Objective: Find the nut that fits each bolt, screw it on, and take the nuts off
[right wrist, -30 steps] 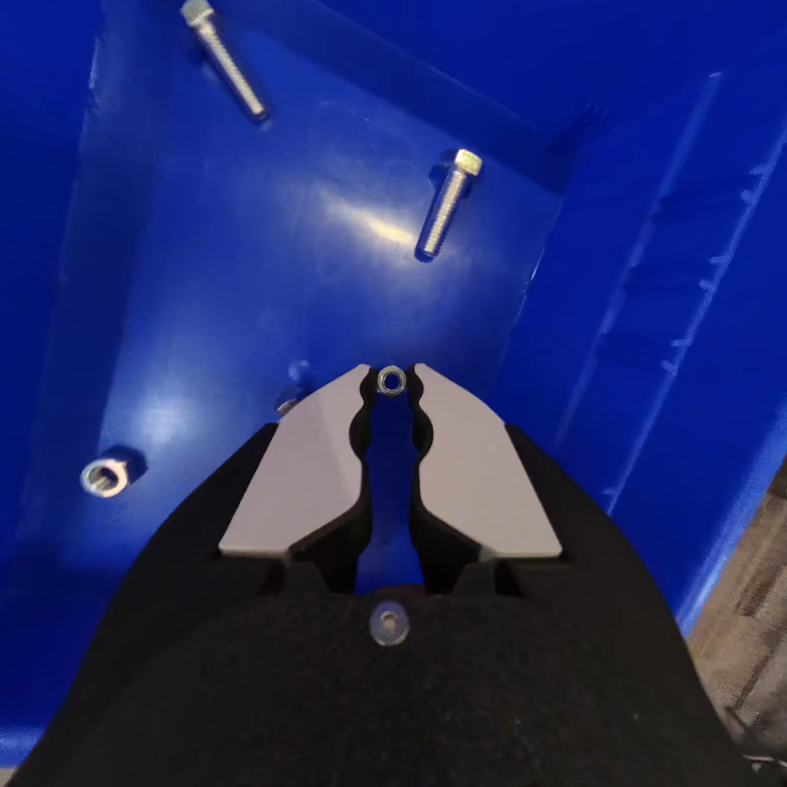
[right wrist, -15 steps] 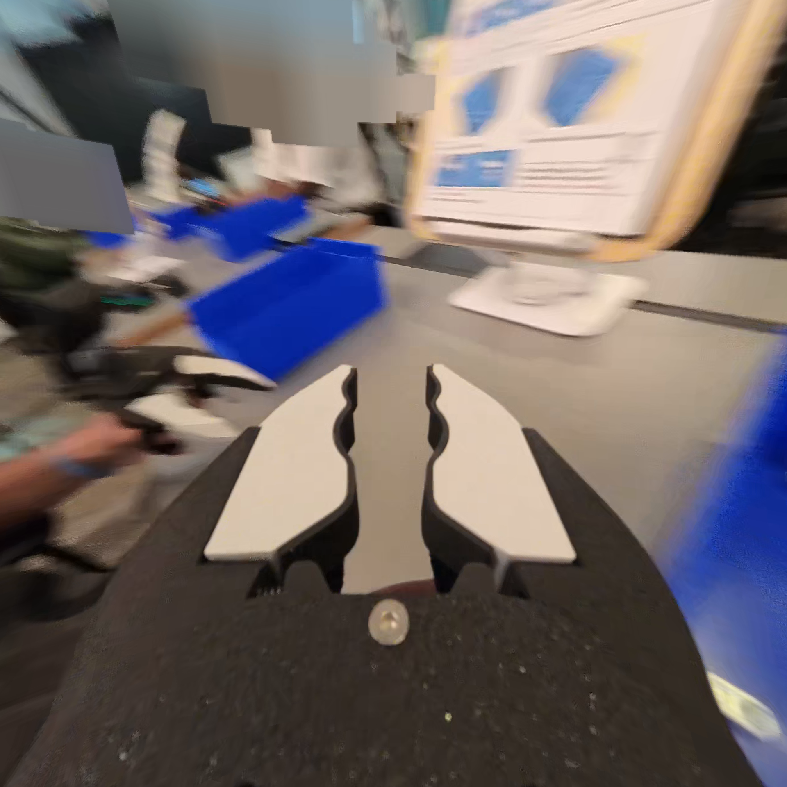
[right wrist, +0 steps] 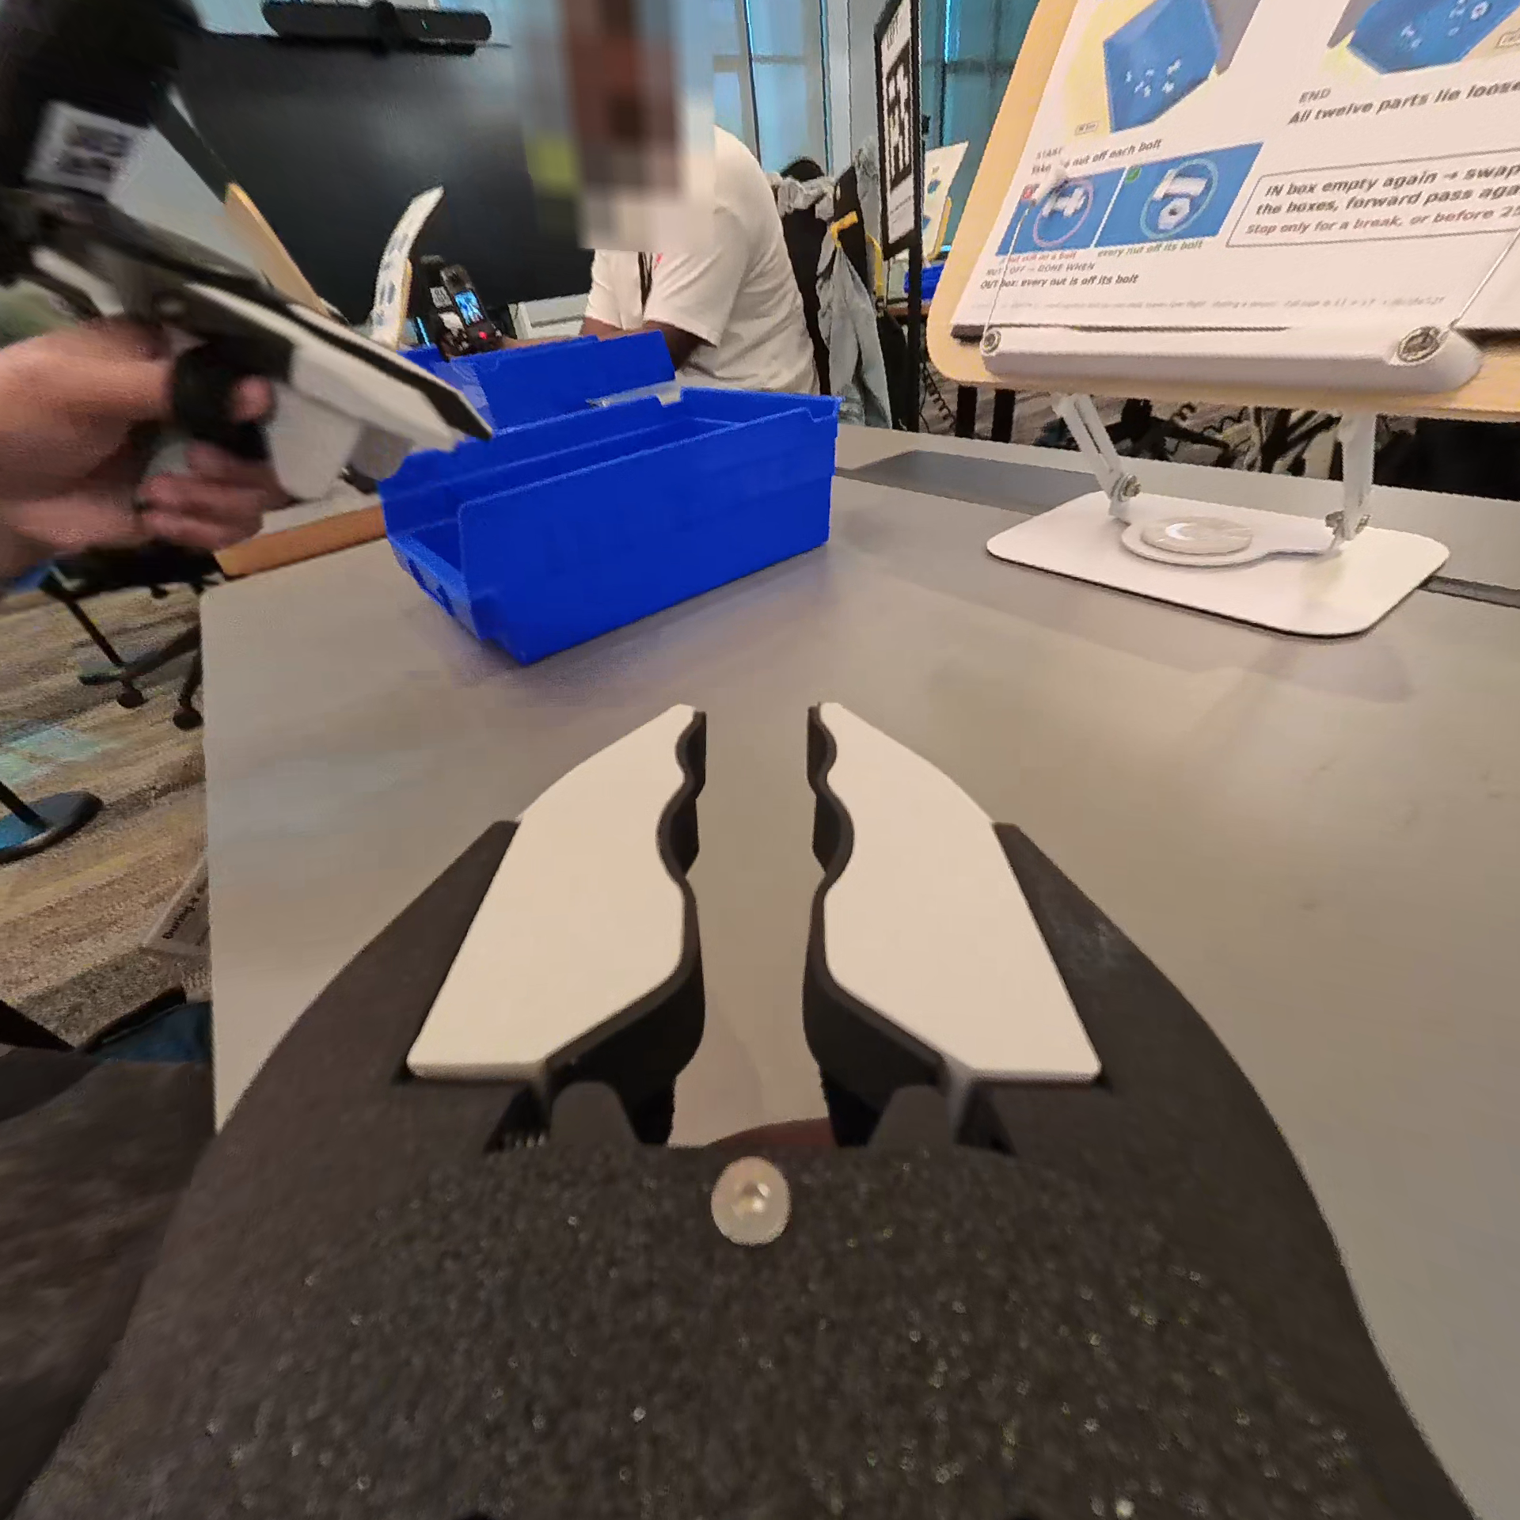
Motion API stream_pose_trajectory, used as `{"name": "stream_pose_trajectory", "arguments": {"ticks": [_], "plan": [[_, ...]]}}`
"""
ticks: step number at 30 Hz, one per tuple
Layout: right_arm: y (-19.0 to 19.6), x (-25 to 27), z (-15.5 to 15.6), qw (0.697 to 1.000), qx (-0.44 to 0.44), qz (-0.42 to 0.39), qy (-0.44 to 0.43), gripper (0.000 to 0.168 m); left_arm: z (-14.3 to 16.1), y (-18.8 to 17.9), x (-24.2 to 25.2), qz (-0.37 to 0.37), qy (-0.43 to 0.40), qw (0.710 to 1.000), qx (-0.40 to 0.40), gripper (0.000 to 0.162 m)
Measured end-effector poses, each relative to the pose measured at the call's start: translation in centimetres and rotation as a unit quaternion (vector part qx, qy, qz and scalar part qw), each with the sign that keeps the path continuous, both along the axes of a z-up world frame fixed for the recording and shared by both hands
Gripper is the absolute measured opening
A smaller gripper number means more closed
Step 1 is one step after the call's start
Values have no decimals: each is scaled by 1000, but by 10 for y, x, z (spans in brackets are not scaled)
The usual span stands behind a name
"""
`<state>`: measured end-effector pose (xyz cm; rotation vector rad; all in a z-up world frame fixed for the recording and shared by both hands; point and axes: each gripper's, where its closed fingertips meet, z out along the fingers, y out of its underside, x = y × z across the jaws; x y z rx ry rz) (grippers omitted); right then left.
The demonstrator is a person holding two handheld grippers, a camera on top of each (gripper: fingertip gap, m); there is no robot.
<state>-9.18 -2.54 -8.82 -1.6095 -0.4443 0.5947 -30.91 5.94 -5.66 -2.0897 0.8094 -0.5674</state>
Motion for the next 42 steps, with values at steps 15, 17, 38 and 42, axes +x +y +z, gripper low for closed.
{"name": "stream_pose_trajectory", "arguments": {"ticks": [15, 17, 38, 42], "plan": [[-3, 1, 5, 1000, 28, 7, 10, 20, -123, 145, -118, 255, 146, 923, -249, 53], [-4, -1, 4, 1000, 29, 9, 6, 20, -127, 149, -121, 279, 127, 915, -261, 53], [-3, 0, 2, 1000, 17, 16, 14, 19, -13, 81, -57, 67, -21, 998, -8, 18], [3, 0, 0, 1000, -4, 20, 23, 20, 20, 6, 17, -110, -162, 980, 39, 18]]}}
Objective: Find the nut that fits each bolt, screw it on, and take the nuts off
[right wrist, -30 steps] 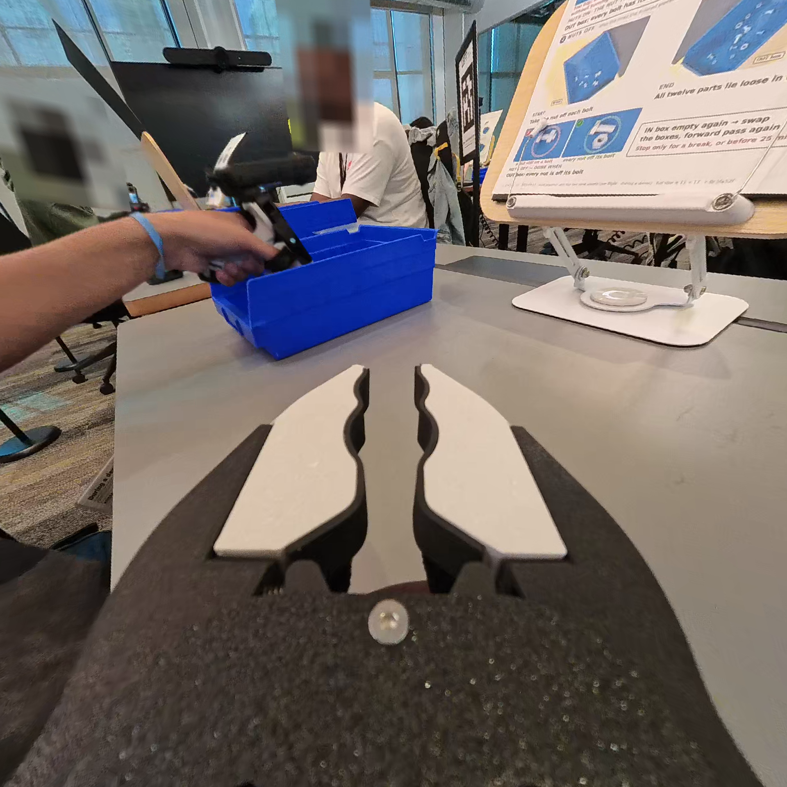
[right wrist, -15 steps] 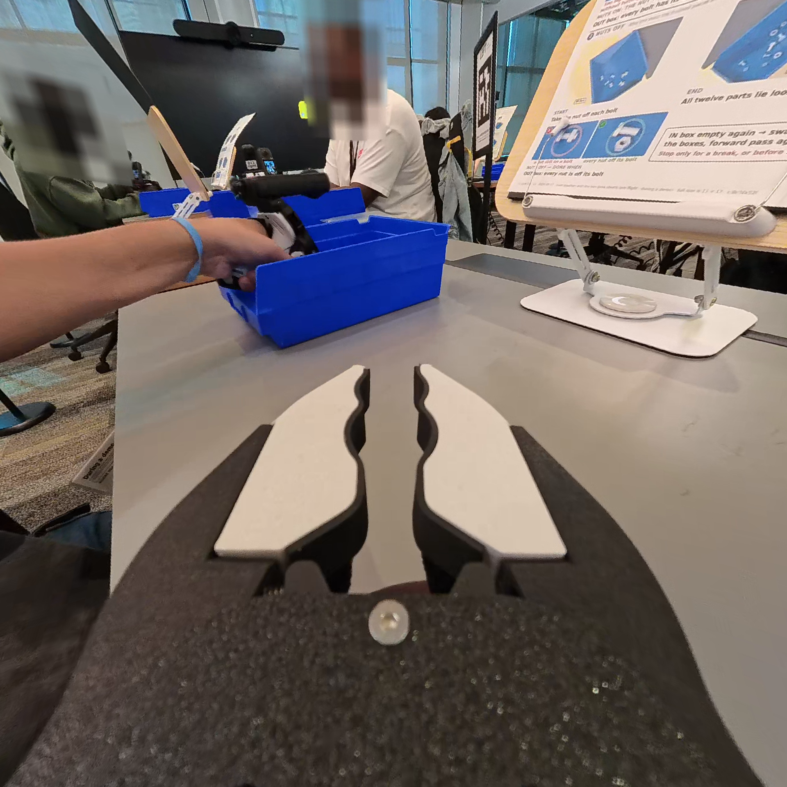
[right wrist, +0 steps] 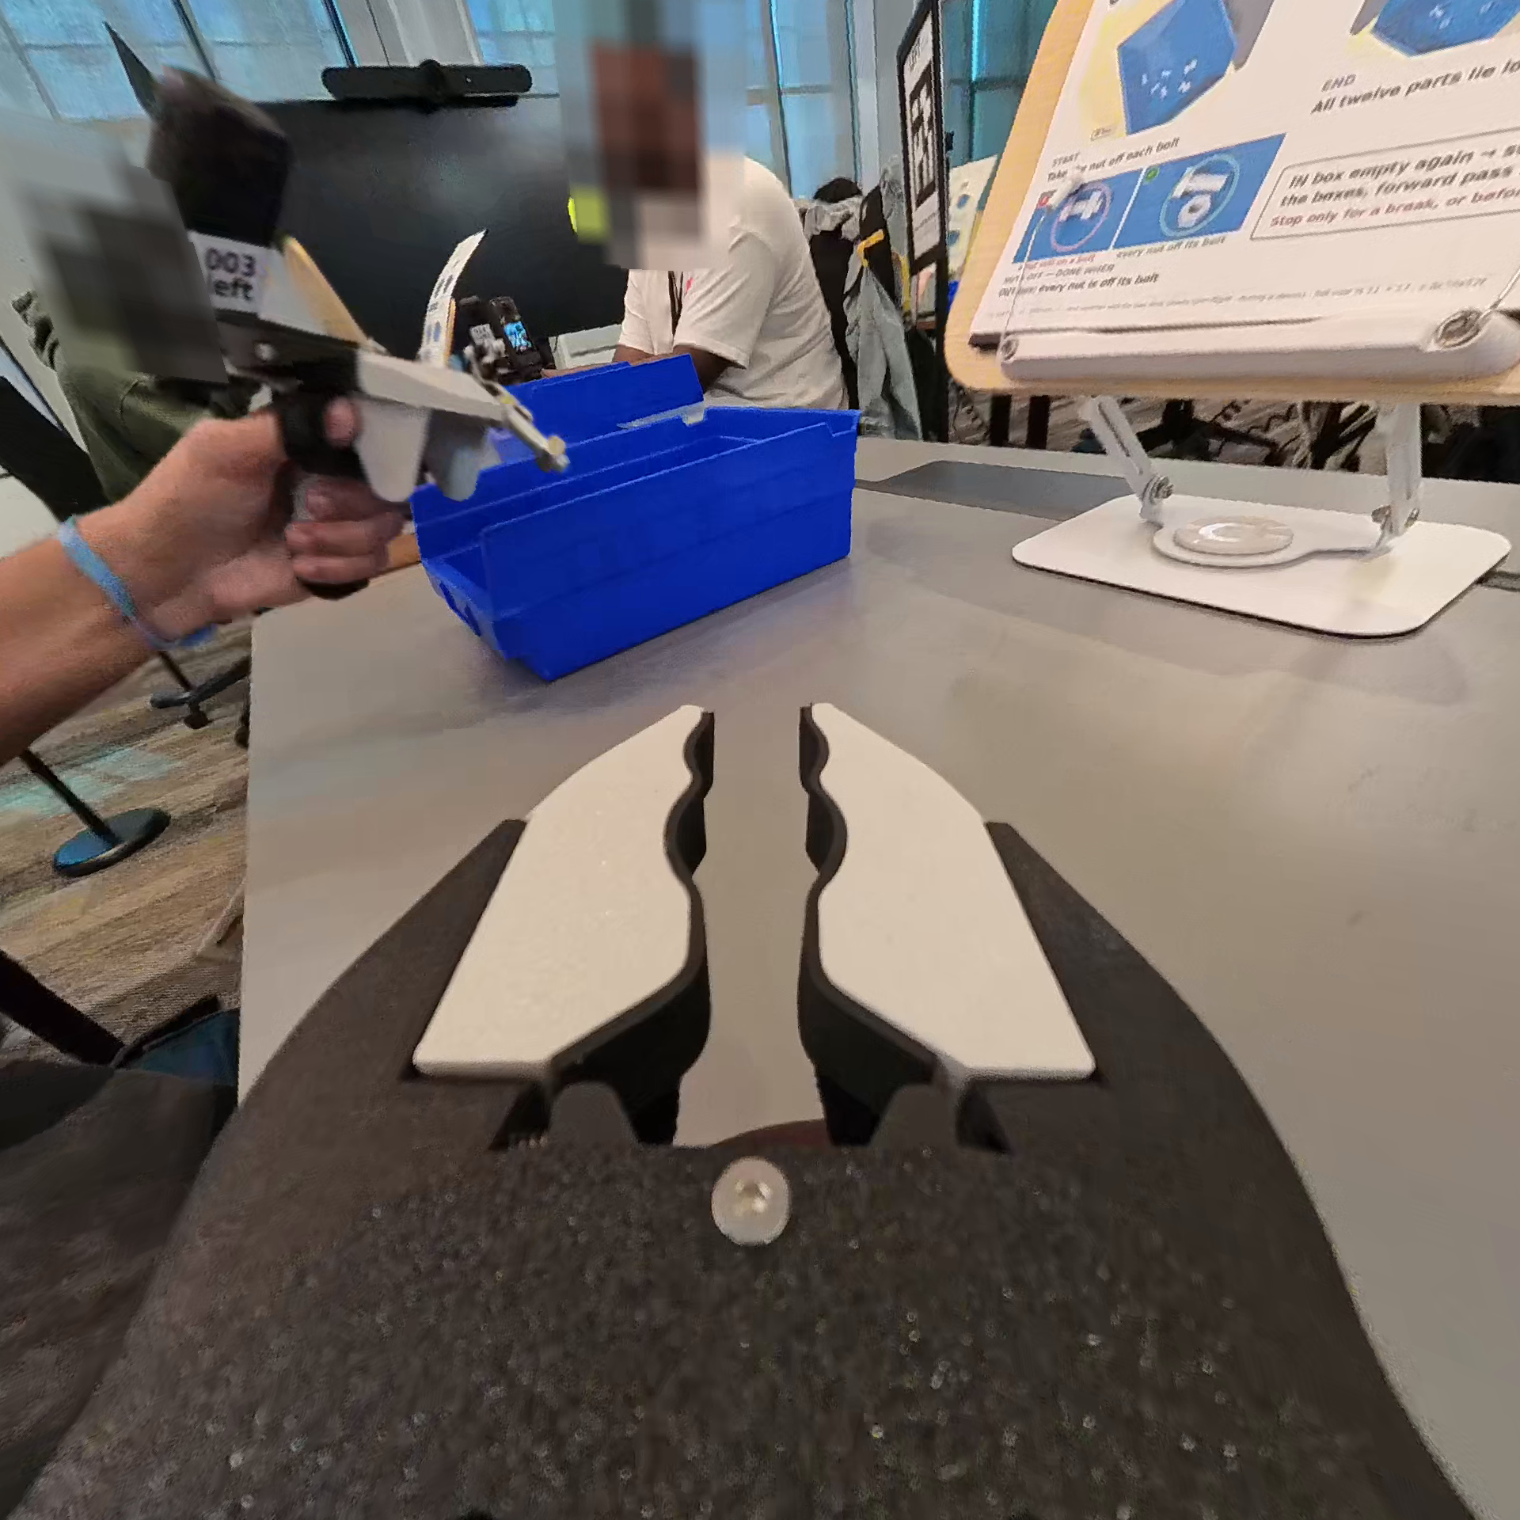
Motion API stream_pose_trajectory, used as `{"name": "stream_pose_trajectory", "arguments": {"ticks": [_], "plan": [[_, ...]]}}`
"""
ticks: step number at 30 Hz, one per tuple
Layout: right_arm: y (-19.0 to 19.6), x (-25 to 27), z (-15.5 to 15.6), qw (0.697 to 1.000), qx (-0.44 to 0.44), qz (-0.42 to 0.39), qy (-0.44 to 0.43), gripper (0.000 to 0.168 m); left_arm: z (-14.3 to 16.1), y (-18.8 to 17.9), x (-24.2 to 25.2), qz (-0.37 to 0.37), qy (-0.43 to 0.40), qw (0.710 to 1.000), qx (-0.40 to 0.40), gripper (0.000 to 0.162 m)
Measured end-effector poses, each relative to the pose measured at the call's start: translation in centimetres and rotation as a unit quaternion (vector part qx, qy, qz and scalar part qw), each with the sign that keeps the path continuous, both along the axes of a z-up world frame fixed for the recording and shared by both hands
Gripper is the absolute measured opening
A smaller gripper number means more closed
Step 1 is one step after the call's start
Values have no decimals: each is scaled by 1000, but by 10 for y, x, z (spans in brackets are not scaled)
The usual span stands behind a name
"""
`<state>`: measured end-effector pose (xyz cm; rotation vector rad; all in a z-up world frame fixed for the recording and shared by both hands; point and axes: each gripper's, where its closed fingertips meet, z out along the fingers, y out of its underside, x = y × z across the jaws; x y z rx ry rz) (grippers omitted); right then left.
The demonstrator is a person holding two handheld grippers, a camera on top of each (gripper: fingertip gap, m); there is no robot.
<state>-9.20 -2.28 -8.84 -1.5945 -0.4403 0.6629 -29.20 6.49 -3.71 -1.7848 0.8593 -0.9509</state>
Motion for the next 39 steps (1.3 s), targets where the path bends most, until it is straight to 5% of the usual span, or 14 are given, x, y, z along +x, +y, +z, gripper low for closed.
{"name": "stream_pose_trajectory", "arguments": {"ticks": [8, 14, 18, 22, 36, 39], "plan": [[-7, -30, 5, 960, -188, 187, -88, 31, -7, -92, 85, -178, -146, 973, -3, 18], [-8, -47, 38, 970, -118, 207, -55, 29, -5, -111, 88, -251, -218, 940, -71, 18], [-15, -71, 26, 961, -129, 246, -16, 29, 7, -113, 85, -262, -260, 924, -99, 18], [-47, -105, 22, 898, -205, 375, 108, 37, 5, -115, 87, -267, -255, 925, -90, 18], [-40, -123, 33, 877, -212, 379, 205, 39, 7, -110, 86, -252, -268, 926, -85, 18], [-39, -127, 34, 869, -211, 383, 234, 26, 6, -111, 88, -253, -266, 926, -86, 18]]}}
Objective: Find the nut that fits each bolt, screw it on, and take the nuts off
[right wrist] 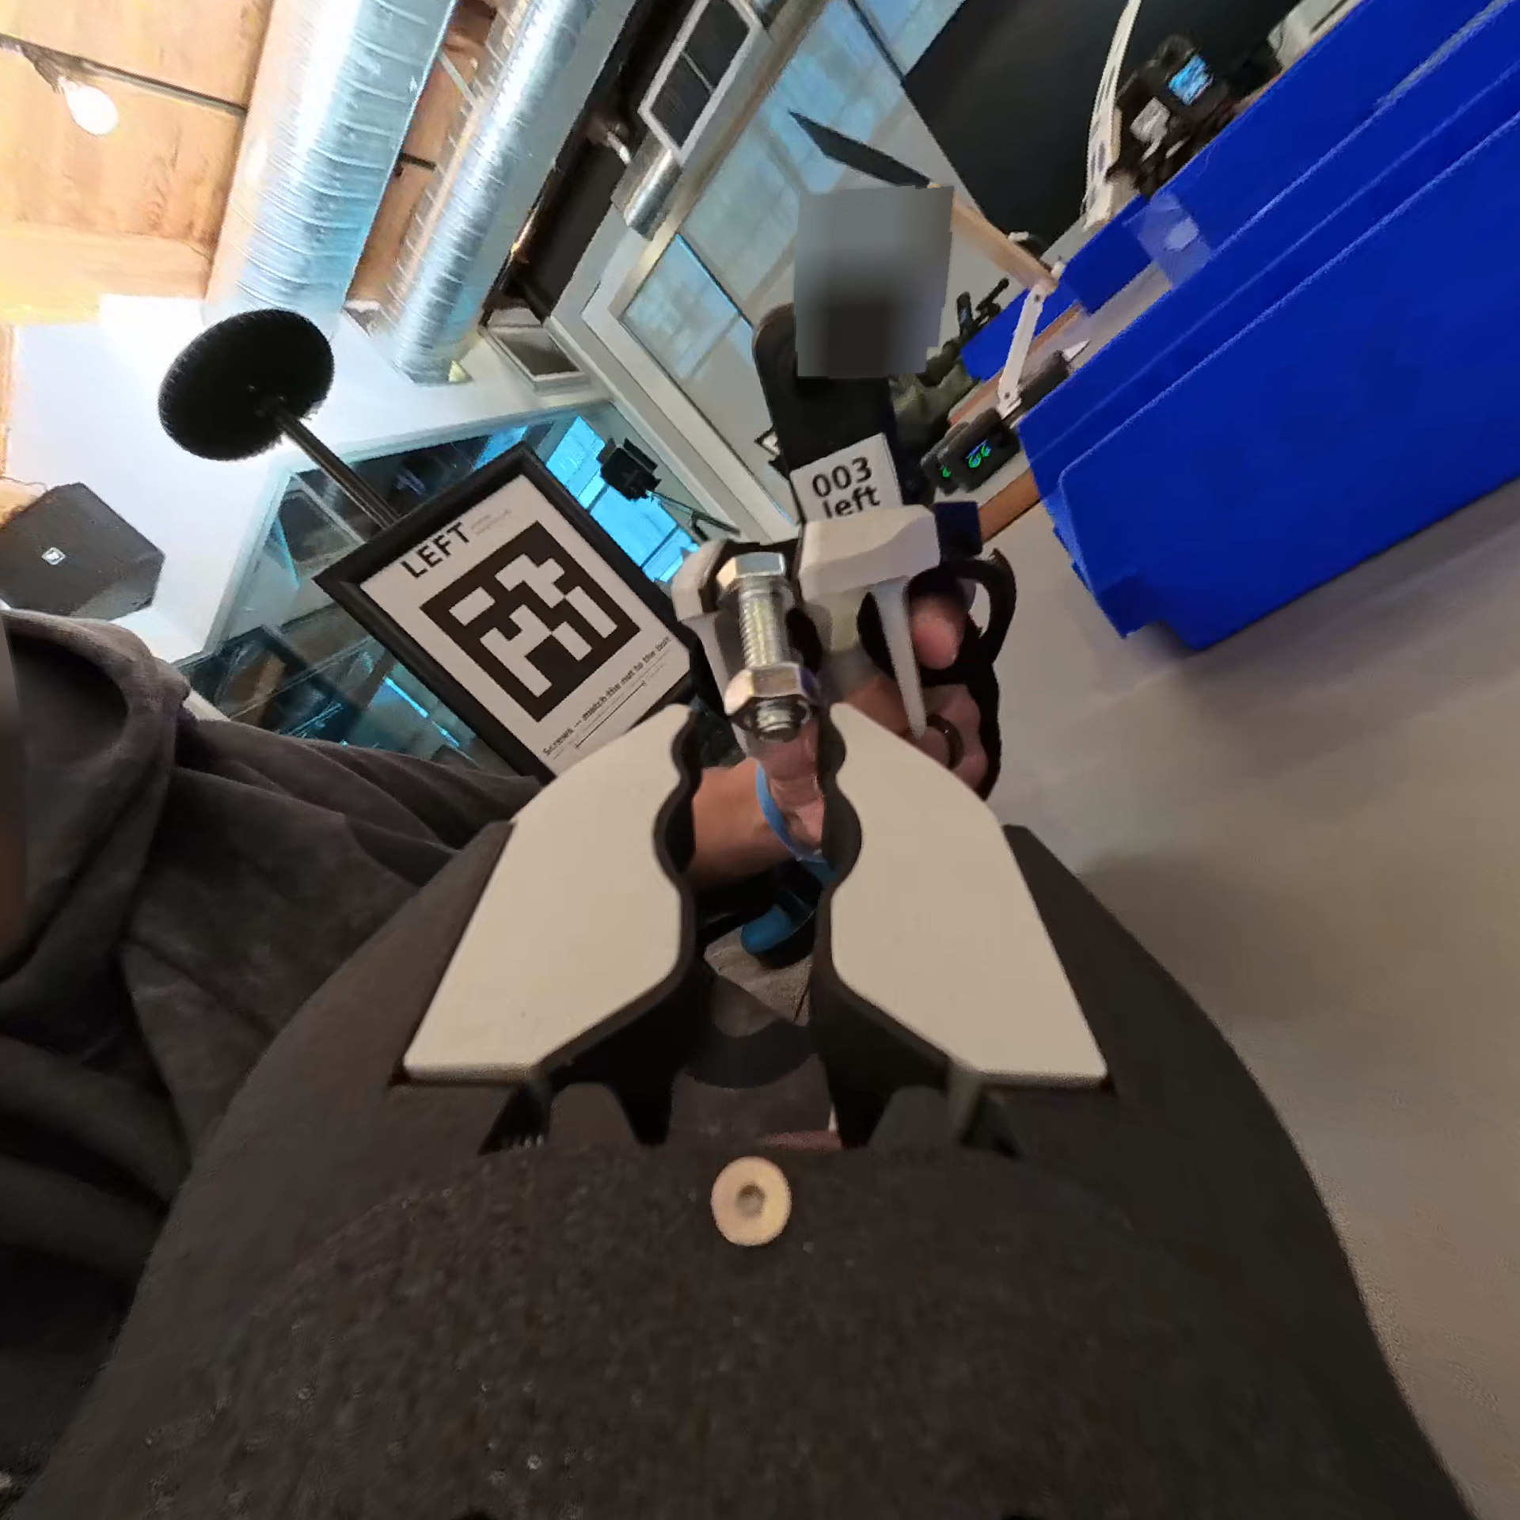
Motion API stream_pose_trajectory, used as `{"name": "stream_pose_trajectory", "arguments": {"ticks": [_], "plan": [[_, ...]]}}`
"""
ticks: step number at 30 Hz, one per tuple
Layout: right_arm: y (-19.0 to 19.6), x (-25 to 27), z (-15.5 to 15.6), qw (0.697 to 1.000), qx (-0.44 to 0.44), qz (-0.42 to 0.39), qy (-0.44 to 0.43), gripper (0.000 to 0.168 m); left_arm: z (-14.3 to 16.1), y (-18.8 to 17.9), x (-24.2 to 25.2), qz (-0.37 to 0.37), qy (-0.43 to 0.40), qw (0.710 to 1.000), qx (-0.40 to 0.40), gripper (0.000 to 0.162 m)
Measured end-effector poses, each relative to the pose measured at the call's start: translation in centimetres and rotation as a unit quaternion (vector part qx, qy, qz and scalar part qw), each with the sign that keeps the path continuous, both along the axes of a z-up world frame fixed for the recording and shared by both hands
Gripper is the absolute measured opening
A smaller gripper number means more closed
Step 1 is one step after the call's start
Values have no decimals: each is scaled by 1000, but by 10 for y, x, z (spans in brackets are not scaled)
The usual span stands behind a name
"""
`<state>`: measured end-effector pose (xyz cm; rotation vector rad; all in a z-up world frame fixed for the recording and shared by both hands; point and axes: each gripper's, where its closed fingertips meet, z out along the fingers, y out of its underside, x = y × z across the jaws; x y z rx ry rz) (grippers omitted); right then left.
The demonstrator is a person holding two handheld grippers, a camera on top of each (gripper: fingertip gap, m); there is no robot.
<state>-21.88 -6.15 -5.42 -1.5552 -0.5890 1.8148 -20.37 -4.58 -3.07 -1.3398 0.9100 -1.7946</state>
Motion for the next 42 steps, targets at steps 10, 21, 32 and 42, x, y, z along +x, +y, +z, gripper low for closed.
{"name": "stream_pose_trajectory", "arguments": {"ticks": [10, 21, 32, 42], "plan": [[13, 13, -8, 983, 113, -84, -121, 18, -14, 0, 2, -26, 44, 999, -18, 18], [23, 29, -32, 795, 416, -189, -398, 18, -38, -1, 7, -59, 130, 988, -64, 17], [19, 19, -21, 961, 149, -142, -185, 65, -10, 8, -8, -33, 50, 997, -42, 17], [7, 21, 28, 991, 93, -99, 15, 42, -29, 16, -4, 13, 102, 995, 7, 17]]}}
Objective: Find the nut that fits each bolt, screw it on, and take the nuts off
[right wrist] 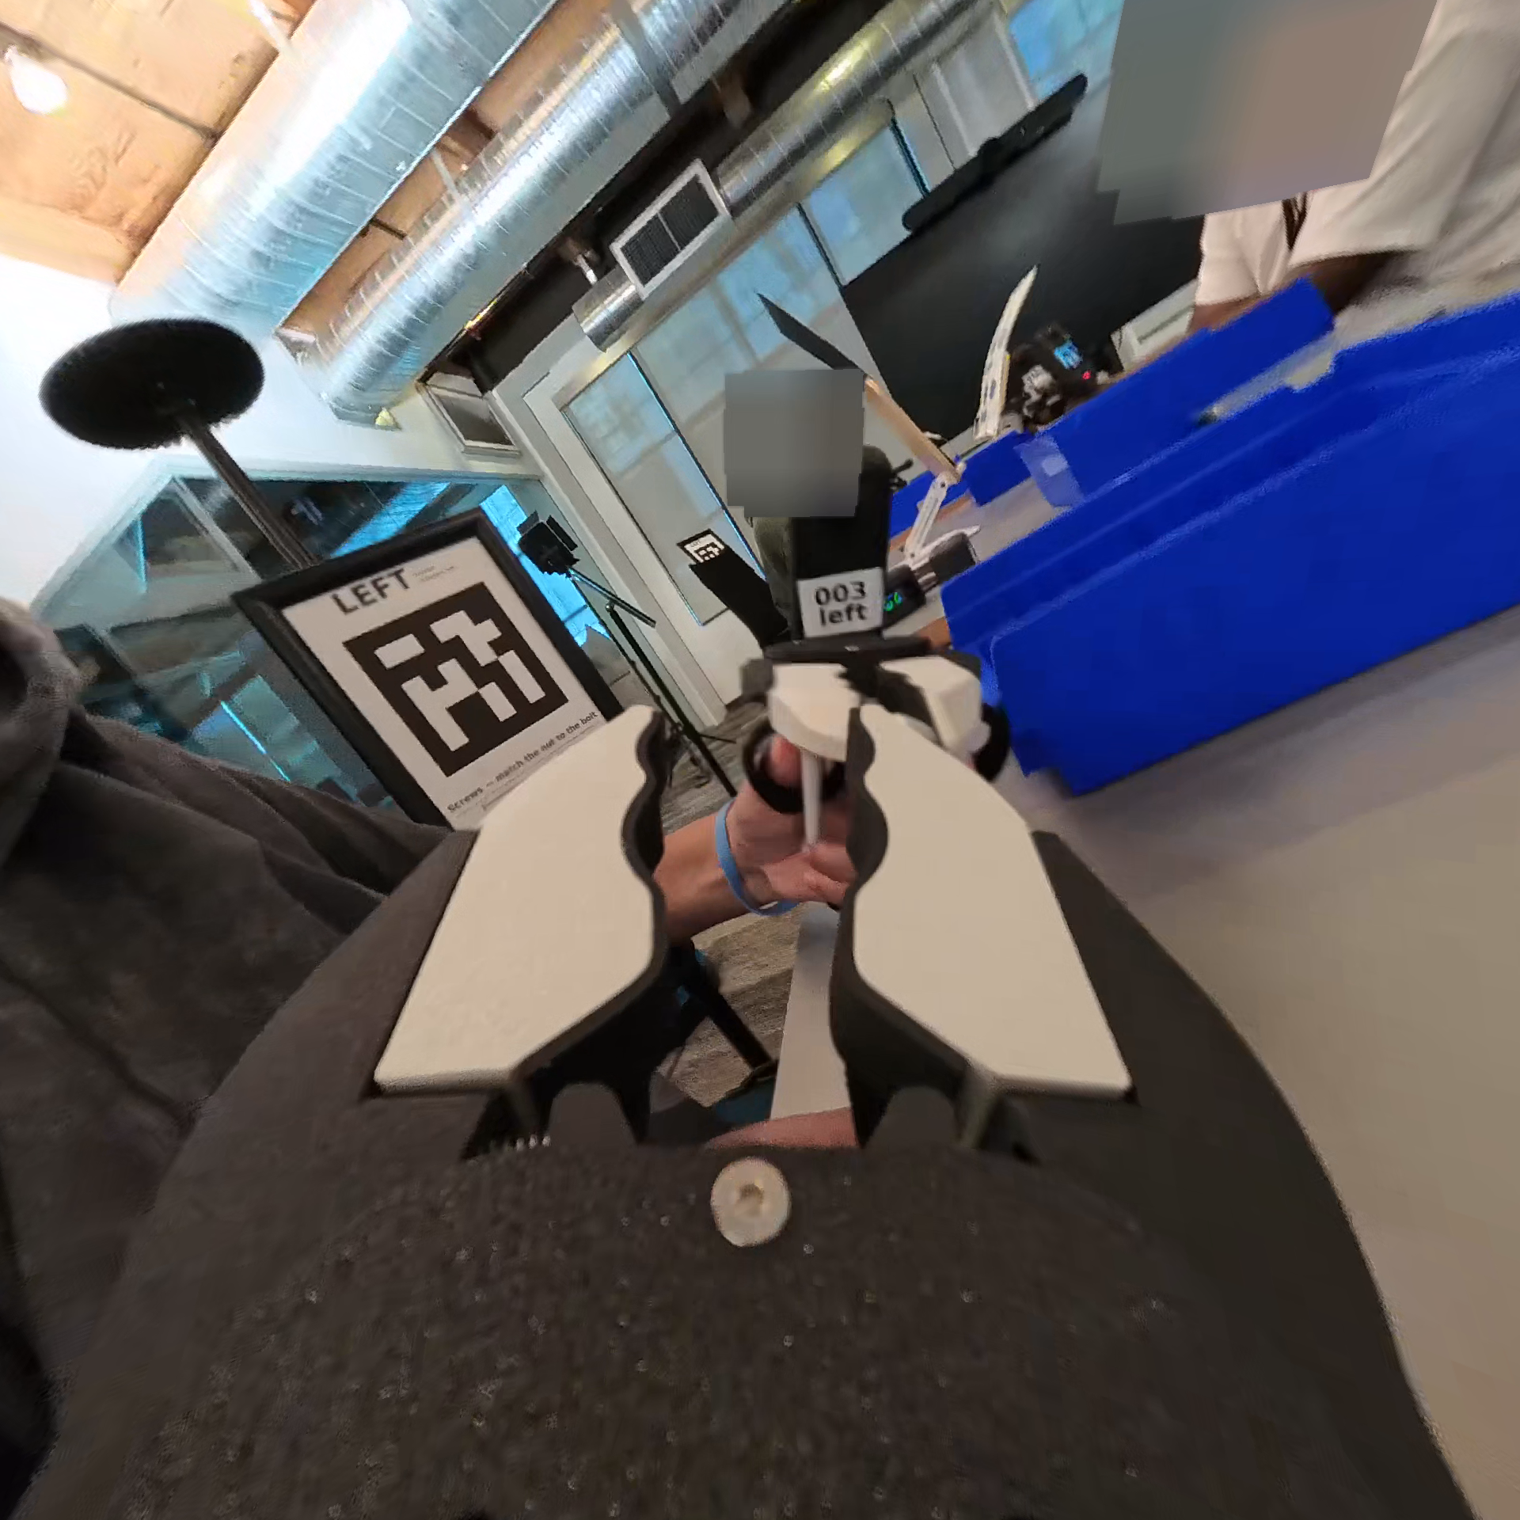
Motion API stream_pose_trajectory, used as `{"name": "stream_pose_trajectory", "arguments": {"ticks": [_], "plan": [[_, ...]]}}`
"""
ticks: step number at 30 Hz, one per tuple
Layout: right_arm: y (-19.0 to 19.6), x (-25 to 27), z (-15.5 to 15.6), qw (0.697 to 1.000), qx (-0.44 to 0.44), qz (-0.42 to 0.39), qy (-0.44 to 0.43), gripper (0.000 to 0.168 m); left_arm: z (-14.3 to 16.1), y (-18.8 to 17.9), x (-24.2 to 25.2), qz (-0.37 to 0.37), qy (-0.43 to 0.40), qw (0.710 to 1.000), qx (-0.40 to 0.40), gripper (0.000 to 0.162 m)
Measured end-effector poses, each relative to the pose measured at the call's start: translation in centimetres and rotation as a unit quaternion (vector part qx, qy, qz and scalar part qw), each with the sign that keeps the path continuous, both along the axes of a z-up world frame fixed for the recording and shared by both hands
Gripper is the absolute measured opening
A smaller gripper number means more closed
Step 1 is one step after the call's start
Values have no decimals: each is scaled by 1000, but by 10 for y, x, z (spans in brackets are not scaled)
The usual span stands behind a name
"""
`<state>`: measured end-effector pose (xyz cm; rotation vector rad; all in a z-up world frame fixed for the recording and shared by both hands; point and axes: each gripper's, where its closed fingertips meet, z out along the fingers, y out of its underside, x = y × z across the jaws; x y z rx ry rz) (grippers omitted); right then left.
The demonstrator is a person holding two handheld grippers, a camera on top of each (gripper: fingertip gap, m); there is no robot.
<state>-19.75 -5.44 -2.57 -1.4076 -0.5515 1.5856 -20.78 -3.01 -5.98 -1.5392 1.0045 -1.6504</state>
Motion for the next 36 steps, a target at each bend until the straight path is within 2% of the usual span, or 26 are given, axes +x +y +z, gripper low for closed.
{"name": "stream_pose_trajectory", "arguments": {"ticks": [4, 7, 10, 11, 13, 16, 20, 22, 24, 26, 27, 29, 31, 33, 36], "plan": [[-1, 6, 11, 998, 45, -37, -36, 43, 5, 0, -1, -6, -18, 1000, -9, 17], [11, 6, -15, 996, 7, -49, -75, 44, 16, -5, -3, -13, -41, 999, -8, 17], [3, -8, -29, 997, -28, 4, -69, 46, 22, -5, -5, -12, -59, 998, -14, 17], [1, -11, -25, 998, -22, 7, -63, 45, 21, -4, -4, -11, -55, 998, -13, 17], [1, -10, -12, 999, 2, -10, -53, 55, 19, -3, -6, -12, -57, 998, -13, 17], [4, 9, 16, 998, 35, -51, 1, 44, 12, 1, -5, 3, -34, 999, -3, 17], [11, 5, -14, 997, 0, -45, -57, 44, 22, -1, -8, -5, -58, 998, -8, 17], [4, -9, -27, 998, -28, -1, -57, 46, 24, -3, -8, -8, -58, 998, -2, 17], [1, -14, -19, 999, -14, 1, -37, 45, 21, -4, -5, -9, -51, 999, -1, 17], [2, -9, -4, 999, 9, -18, -27, 54, 19, -5, -5, -16, -53, 998, -6, 17], [0, -3, 6, 999, 27, -23, -12, 44, 16, -3, -4, -8, -41, 999, -3, 17], [6, 12, 20, 998, 32, -55, 16, 39, 7, 0, -3, 3, -22, 1000, 12, 17], [8, 11, 8, 999, 19, -46, -13, 39, 11, 1, -4, 0, -36, 999, -1, 17], [14, 3, -20, 997, -14, -44, -55, 40, 18, -2, -5, -5, -49, 999, 2, 17], [9, -14, -33, 998, -49, 0, -36, 40, 20, -4, -4, -5, -45, 999, 11, 17]]}}
